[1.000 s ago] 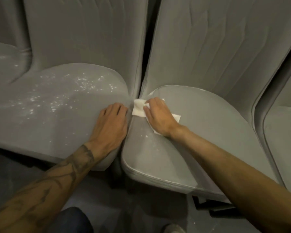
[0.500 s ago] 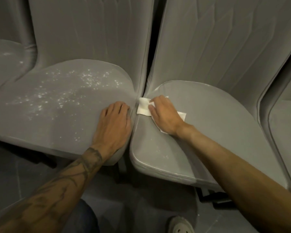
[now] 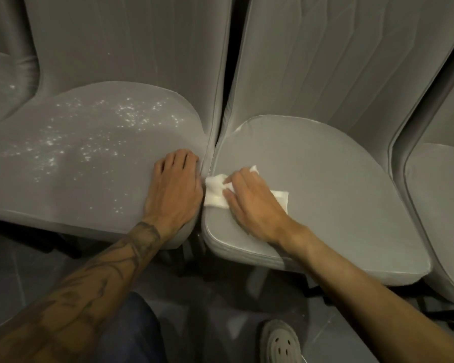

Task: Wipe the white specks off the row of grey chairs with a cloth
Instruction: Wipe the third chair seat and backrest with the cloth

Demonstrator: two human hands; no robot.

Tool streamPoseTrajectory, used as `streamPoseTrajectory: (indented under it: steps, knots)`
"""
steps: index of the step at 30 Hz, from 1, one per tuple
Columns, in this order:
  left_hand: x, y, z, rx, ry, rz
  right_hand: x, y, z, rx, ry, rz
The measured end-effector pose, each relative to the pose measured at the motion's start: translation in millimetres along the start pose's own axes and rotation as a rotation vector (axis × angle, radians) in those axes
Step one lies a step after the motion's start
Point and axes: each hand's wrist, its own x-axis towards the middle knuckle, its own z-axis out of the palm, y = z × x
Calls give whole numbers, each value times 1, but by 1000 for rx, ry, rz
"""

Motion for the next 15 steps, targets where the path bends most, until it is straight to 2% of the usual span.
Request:
streamPoseTrajectory:
  steps: [3, 5, 10, 15]
  knots:
    - [0, -1, 0, -7, -9, 6, -51, -16, -6, 82, -88, -117]
    - [-1, -1, 0, -19, -10, 11, -57, -12, -13, 96, -150, -130]
    - [0, -2, 0, -18, -10, 17, -15, -11, -12, 6, -50, 65]
    - [0, -2, 0, -39, -9, 11, -72, -30, 4, 29, 3, 14]
